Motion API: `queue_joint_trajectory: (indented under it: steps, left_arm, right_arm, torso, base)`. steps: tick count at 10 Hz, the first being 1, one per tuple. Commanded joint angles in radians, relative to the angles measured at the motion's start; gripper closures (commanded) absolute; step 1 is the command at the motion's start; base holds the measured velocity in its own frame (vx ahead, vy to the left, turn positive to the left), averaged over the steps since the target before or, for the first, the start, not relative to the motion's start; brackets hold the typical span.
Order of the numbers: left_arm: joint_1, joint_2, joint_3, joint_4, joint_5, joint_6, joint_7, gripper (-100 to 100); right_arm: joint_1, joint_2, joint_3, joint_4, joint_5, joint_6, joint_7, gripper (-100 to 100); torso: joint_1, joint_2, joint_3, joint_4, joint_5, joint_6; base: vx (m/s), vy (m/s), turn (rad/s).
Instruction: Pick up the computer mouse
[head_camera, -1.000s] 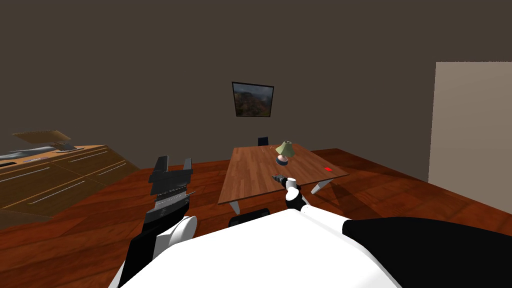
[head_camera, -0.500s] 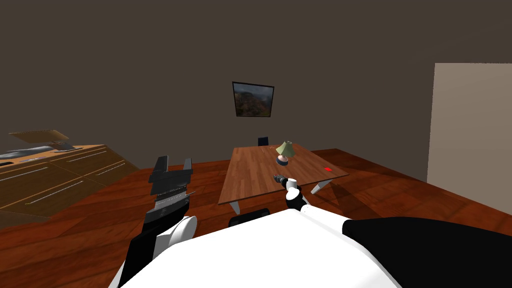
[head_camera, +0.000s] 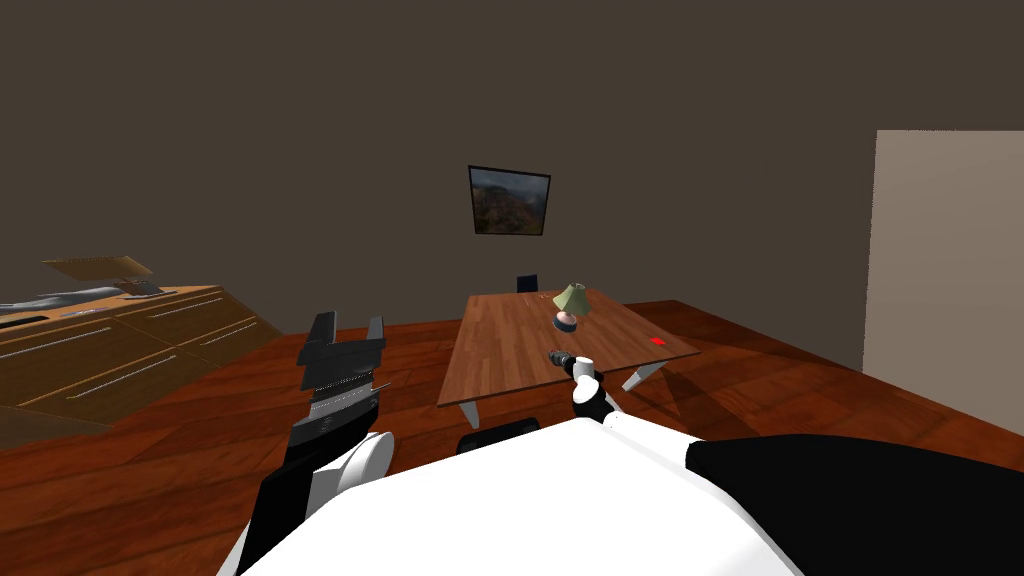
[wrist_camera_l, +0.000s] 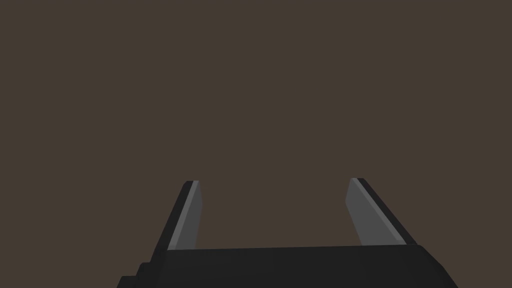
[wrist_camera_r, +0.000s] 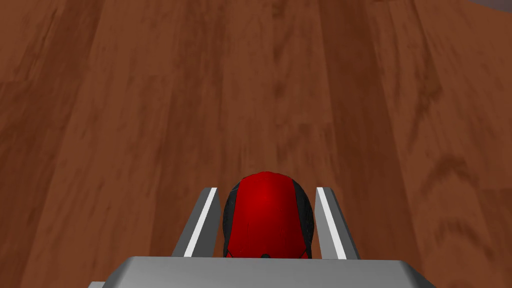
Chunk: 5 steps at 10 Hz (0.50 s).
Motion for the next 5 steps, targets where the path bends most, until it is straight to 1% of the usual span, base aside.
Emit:
queue_joint_trajectory:
  steps: [1,2,3,5]
  left_arm:
    - [0.000,0.000,0.000,0.000,0.000,0.000,0.000,0]
    - [0.000,0.000,0.000,0.000,0.000,0.000,0.000,0]
    - [0.000,0.000,0.000,0.000,0.000,0.000,0.000,0]
    - [0.000,0.000,0.000,0.000,0.000,0.000,0.000,0]
  right_arm:
    - [0.010,0.011,0.030,-0.035,0.016,0.003,-0.050,100]
    - [0.010,0.011,0.030,-0.035,0.016,0.003,-0.069,100]
    - [0.038,0.010,0.077,-0.061,0.023,-0.033,-0.102,100]
    - [0.038,0.010,0.131,-0.061,0.023,-0.033,-0.169,100]
  torso:
    - [0.000,0.000,0.000,0.000,0.000,0.000]
    - [0.000,-0.001,0.000,0.000,0.000,0.000]
    - [0.001,-0.002,-0.001,0.000,0.000,0.000]
    - [0.000,-0.001,0.000,0.000,0.000,0.000]
  base:
    - [-0.021,-0.032,-0.025]
    - [-0.008,-0.015,-0.009]
    - [-0.021,-0.030,0.055]
    - [-0.022,-0.031,0.005]
